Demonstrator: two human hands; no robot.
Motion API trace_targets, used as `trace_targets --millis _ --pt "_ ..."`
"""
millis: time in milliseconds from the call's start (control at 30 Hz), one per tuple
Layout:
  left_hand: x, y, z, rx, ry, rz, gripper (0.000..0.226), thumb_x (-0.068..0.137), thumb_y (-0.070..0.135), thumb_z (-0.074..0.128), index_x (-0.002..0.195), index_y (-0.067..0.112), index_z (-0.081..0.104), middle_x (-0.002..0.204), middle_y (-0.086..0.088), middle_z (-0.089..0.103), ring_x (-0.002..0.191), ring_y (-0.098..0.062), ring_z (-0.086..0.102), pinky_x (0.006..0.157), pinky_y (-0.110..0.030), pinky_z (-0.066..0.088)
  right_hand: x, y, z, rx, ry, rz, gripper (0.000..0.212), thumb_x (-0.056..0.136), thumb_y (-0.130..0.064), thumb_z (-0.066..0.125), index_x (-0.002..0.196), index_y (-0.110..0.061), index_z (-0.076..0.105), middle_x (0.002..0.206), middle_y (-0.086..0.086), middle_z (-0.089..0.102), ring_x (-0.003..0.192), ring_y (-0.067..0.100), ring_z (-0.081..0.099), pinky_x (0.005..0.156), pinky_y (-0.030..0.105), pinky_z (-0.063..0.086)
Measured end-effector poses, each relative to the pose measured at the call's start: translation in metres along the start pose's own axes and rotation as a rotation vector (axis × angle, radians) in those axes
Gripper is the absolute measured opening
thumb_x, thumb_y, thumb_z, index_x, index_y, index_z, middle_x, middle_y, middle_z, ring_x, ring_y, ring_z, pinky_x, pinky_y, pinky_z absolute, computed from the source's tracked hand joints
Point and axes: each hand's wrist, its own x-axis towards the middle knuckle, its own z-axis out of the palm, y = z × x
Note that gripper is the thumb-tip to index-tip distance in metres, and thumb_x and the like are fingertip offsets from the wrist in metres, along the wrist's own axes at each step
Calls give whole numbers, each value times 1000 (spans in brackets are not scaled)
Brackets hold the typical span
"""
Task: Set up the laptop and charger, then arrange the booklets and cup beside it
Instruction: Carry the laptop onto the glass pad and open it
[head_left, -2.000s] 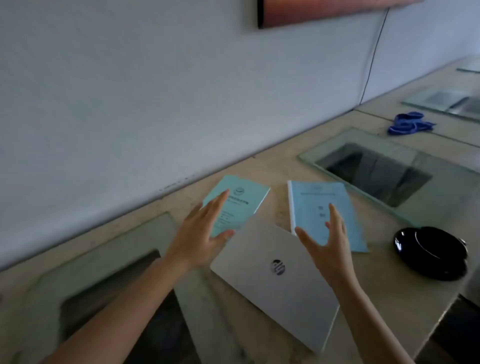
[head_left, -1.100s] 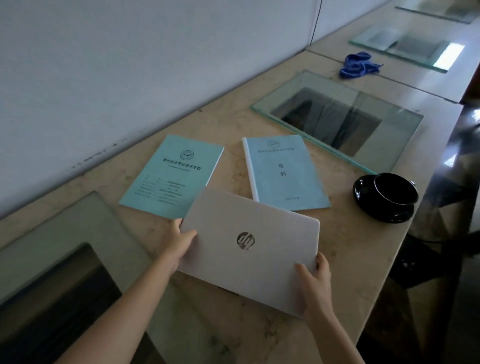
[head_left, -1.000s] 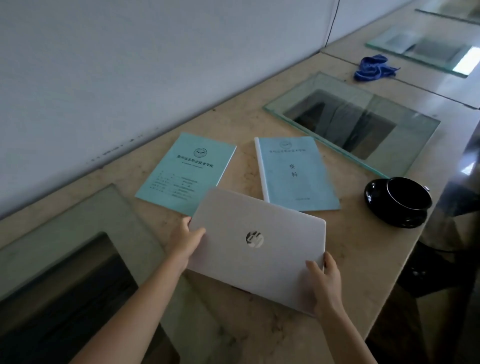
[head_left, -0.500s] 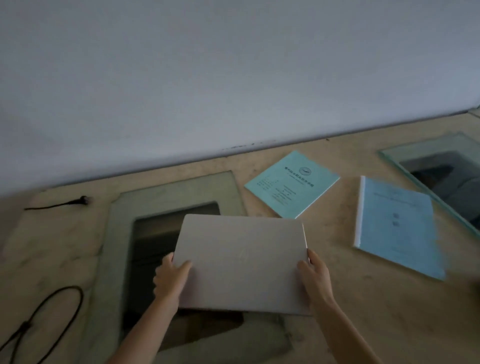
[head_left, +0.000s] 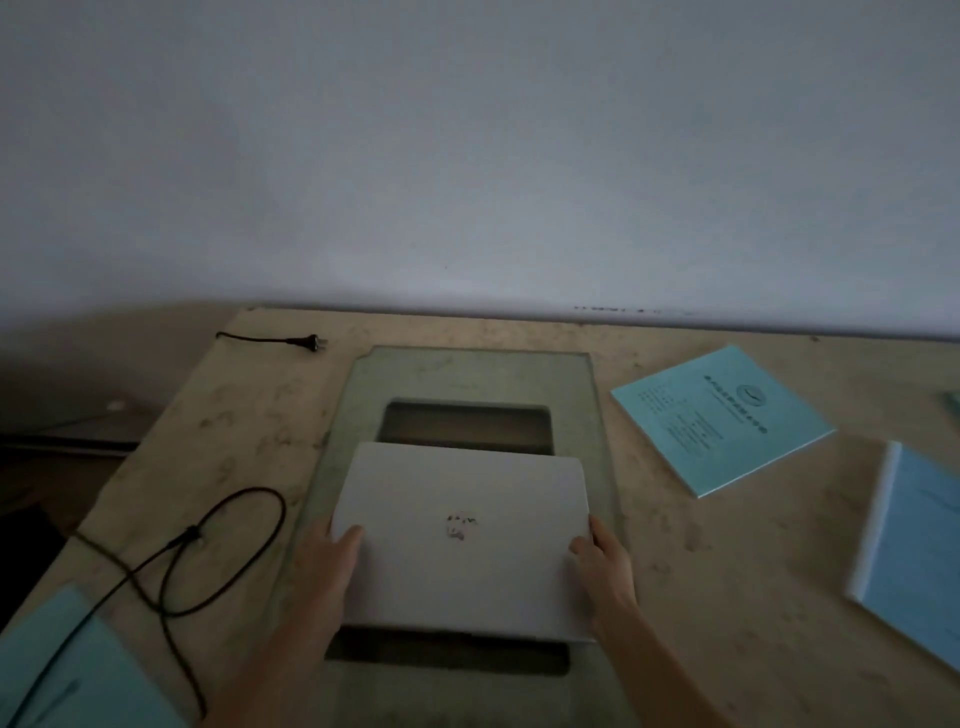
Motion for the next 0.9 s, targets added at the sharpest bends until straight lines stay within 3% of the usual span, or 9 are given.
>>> trace_targets --millis 67,133,200,267,400,567,800,900 --pt "0 -6 2 -11 0 6 53 85 25 57 134 11 43 133 -18 47 115 -36 46 99 -50 39 2 2 2 -6 26 24 31 88 -9 50 77 -38 53 78 -21 54 71 1 49 54 23 32" --pt "0 -10 5 -25 17 3 52 85 24 58 132 9 43 132 -18 46 115 -36 45 99 -51 38 5 6 4 -36 15 33 27 88 -12 50 88 -39 54 84 -15 56 78 5 52 64 31 39" --pt "0 -12 5 -36 32 -13 53 85 23 58 133 9 42 133 -17 45 117 -36 44 100 -50 37 7 9 5 -89 -3 34 31 87 -14 50 110 -34 58 107 -2 58 99 19 55 87 44 44" --pt "2 -14 4 -37 36 0 54 85 23 58 134 9 41 134 -17 45 117 -35 45 99 -48 36 7 9 7 -166 13 57 42 86 -17 51 126 -30 53 127 6 44 117 28 45 100 50 37" --pt "6 -20 3 -54 13 34 50 84 24 58 131 12 44 130 -15 48 114 -35 46 98 -49 38 8 8 8 -226 11 63 49 86 -19 53 133 -30 48 132 8 32 124 32 36 103 51 34" --pt "9 -26 1 -76 18 30 27 81 21 57 105 9 51 104 -16 51 96 -34 50 77 -39 37 9 7 9 -277 -13 79 54 87 -21 54 139 -28 41 138 8 30 128 30 31 104 48 31" --pt "13 -31 -6 -14 41 44 17 83 19 57 91 5 51 96 -19 50 94 -34 50 78 -40 38 7 7 11 -506 -83 68 67 85 -31 58 145 -24 29 140 8 25 130 29 26 106 43 29" --pt "13 -29 -9 28 22 68 25 77 26 56 88 5 49 95 -21 49 94 -35 50 76 -39 37 5 8 13 -554 -89 33 69 83 -34 60 143 -23 28 138 8 26 128 27 26 104 43 30"
